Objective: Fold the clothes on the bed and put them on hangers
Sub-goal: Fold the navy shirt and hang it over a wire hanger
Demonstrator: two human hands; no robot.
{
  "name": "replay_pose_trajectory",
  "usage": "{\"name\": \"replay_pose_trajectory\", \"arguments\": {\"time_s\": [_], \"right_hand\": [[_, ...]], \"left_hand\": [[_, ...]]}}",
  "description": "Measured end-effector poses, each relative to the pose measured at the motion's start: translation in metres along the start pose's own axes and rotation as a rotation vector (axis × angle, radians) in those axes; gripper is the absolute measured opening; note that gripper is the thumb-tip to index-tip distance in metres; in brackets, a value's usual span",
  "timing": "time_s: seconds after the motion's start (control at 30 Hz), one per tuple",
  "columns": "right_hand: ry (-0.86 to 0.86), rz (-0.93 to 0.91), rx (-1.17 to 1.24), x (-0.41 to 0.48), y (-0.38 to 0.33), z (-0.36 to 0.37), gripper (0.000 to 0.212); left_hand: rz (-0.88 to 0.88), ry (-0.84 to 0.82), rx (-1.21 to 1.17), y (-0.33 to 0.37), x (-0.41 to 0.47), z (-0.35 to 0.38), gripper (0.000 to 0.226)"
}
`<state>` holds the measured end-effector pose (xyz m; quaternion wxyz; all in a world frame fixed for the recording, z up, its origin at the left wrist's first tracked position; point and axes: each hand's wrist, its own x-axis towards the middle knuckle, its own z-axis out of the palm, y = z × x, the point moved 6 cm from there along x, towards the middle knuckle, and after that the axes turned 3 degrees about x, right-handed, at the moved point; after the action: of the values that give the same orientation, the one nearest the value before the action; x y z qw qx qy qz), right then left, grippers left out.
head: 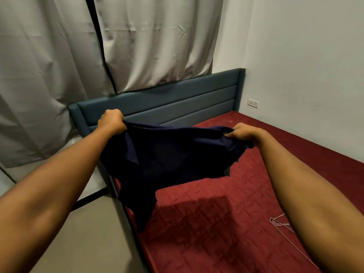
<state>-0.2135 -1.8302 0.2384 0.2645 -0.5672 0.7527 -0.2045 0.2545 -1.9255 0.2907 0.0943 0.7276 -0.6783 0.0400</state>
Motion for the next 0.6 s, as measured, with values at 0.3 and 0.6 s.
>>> {"name": "replay_pose_trajectory", "arguments": {"time_s": [0.3,0.6], "right_hand": [[-0.287,-0.244,0.883,-0.026,-0.126,0.079,0.021],[0.080,-0.023,1.202,-0.008,-0.144,0.124,0.025]], "left_hand": [[0.111,-0.324,-1.434,0.104,-0.024,0.015,0.043],[0.276,-0.131,-0.913,0.098,-0.067,0.084,0.076]]}}
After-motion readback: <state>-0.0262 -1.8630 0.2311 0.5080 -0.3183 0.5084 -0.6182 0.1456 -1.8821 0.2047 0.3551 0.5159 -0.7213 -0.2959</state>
